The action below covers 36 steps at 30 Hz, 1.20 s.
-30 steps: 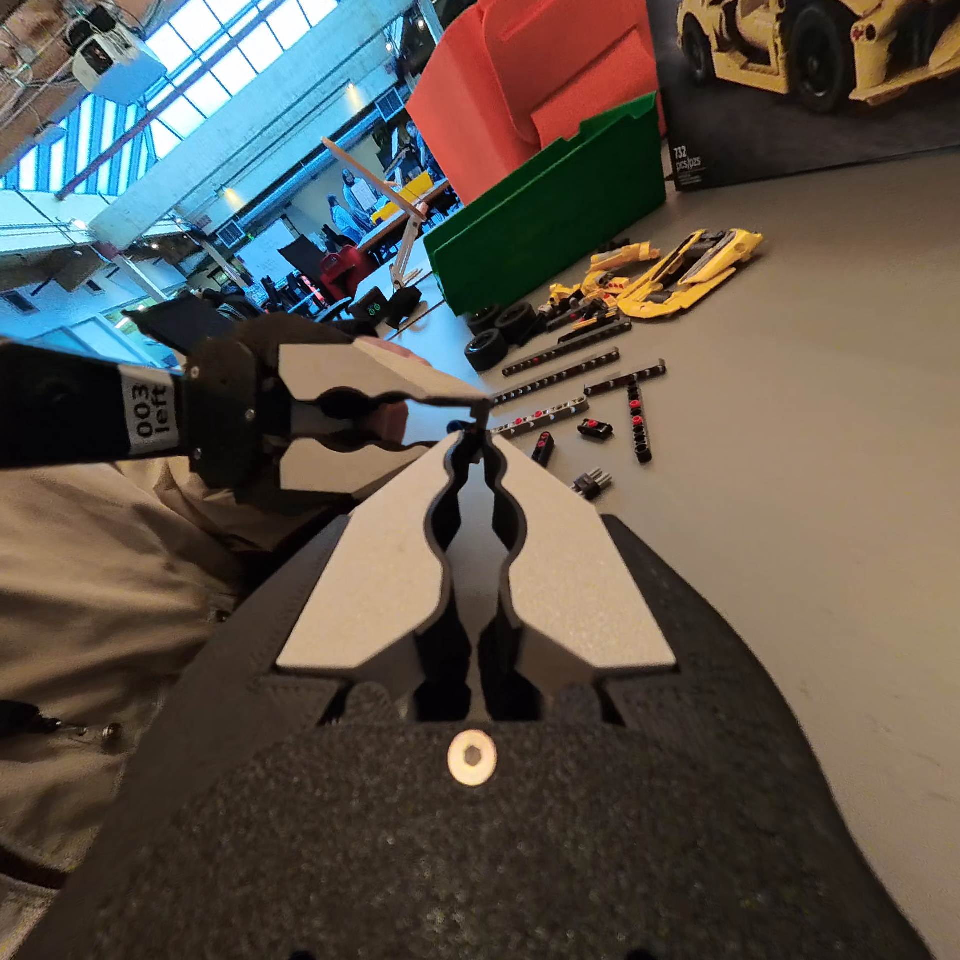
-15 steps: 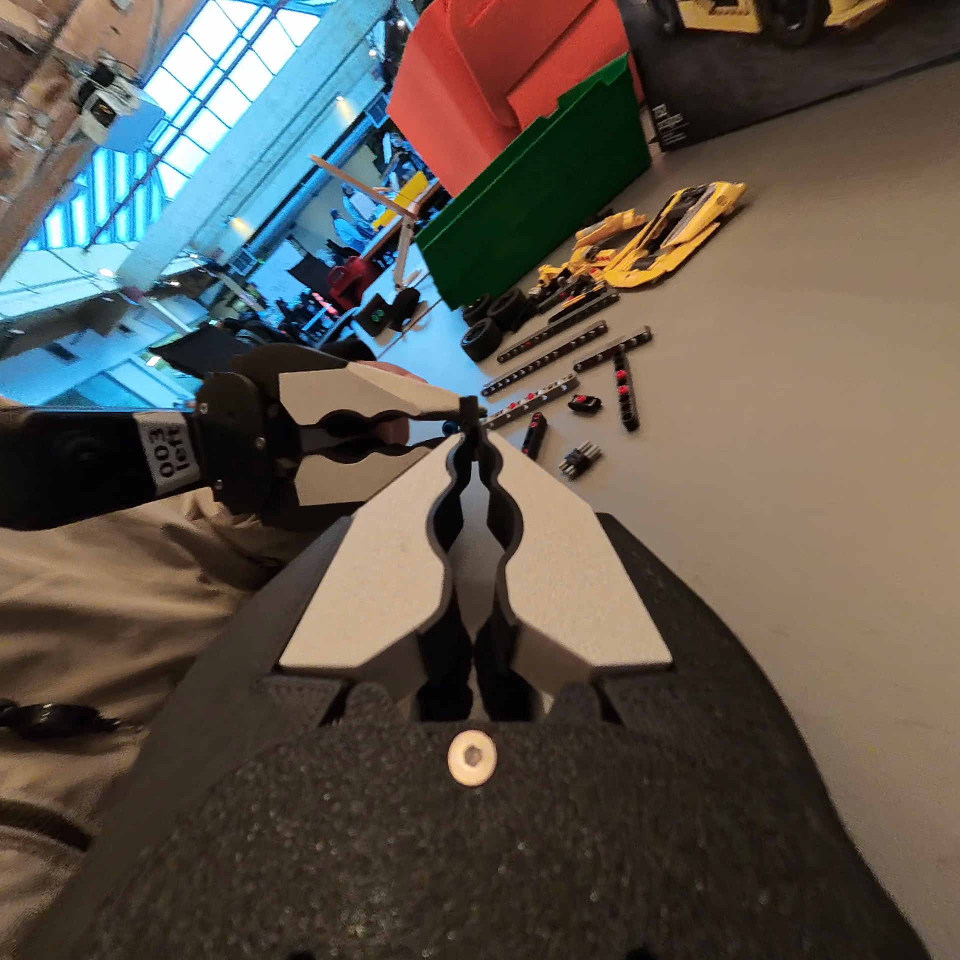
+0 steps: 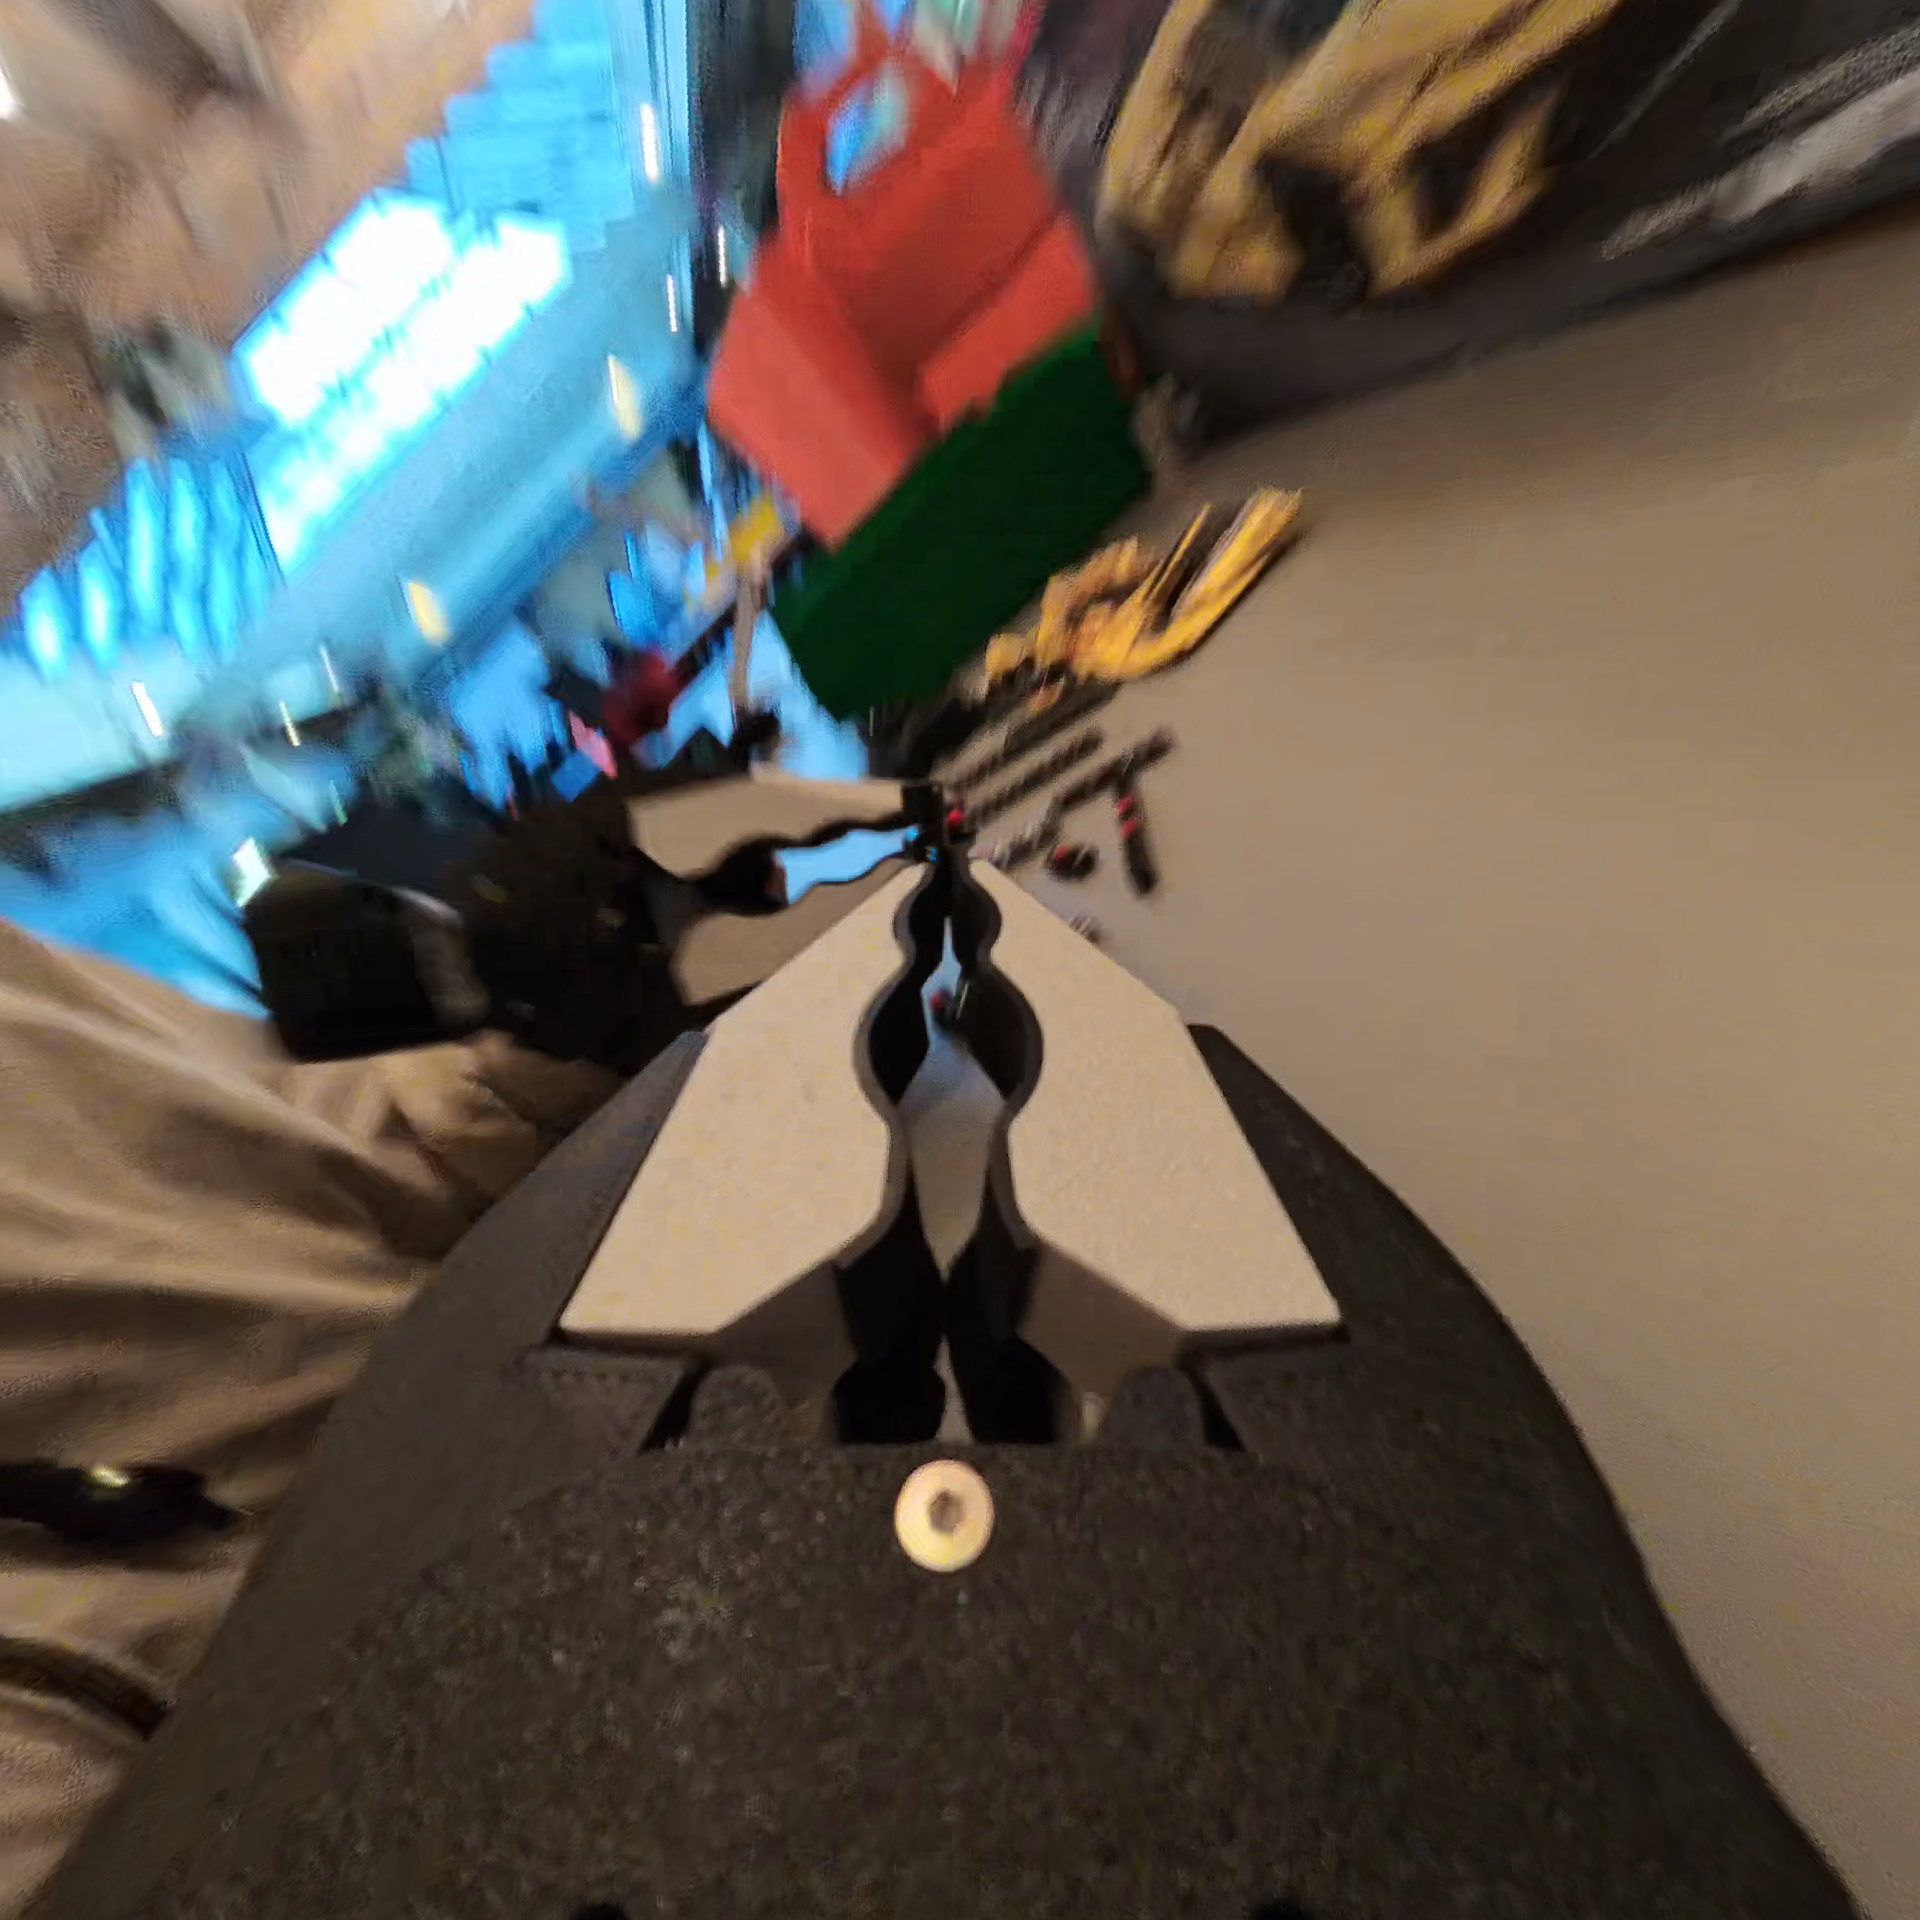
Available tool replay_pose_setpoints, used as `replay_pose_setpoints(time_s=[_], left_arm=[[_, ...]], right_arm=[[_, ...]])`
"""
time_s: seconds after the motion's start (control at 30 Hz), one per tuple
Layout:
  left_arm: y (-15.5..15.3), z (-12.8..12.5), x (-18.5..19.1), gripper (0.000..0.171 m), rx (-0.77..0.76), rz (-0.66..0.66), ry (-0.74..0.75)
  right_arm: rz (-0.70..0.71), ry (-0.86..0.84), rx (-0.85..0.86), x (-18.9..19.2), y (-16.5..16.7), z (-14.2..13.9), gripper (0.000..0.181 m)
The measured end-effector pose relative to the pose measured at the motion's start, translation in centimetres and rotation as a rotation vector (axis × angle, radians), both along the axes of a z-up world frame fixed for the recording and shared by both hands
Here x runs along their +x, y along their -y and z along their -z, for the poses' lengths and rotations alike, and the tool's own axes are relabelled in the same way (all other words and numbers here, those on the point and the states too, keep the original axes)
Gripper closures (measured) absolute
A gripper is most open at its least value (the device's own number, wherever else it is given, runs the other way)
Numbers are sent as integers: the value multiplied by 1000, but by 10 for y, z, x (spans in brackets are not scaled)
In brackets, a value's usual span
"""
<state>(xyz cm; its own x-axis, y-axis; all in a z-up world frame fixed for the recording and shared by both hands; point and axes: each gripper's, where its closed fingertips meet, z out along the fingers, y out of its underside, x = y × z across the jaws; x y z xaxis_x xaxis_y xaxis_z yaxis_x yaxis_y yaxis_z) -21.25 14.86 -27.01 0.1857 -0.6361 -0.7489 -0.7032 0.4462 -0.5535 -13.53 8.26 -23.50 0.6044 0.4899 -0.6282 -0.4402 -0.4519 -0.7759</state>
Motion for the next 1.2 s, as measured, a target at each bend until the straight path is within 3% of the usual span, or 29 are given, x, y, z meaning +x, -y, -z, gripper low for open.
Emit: replay_pose_setpoints(time_s=[0.03,0.07,0.17,0.3,0.37,0.47,0.57,0.63,0.7,0.8,0.9,1.07,1.2], left_arm=[[-22,3,-25,165,-80,-50,44],[-27,1,-38,165,-201,-34,125],[2,-20,-19,165,-283,119,215],[29,-42,17,165,-460,200,394],[36,-46,26,164,-561,219,460],[51,-43,35,164,-779,281,521],[75,-53,39,165,-1148,439,636],[84,-54,38,164,-1344,517,651],[81,-58,36,165,-1427,550,686],[82,-67,33,165,-1538,621,723],[88,-61,34,165,-1487,624,663],[100,-47,36,165,-1430,621,549],[108,-43,34,165,-1376,638,498]], right_arm=[[77,-104,17,39,6,-11,181],[145,-100,21,71,15,-12,181],[165,262,-80,96,26,10,181],[482,671,-319,200,35,28,181],[505,726,-435,228,48,44,181],[498,749,-436,235,56,55,178],[495,766,-302,217,47,41,165],[390,677,-109,166,28,18,162],[183,437,88,91,16,-11,157],[-59,45,165,14,9,-37,158],[-218,-110,140,-23,6,-38,160],[-390,-72,105,-54,21,-22,167],[-395,-12,123,-57,28,-18,178]])
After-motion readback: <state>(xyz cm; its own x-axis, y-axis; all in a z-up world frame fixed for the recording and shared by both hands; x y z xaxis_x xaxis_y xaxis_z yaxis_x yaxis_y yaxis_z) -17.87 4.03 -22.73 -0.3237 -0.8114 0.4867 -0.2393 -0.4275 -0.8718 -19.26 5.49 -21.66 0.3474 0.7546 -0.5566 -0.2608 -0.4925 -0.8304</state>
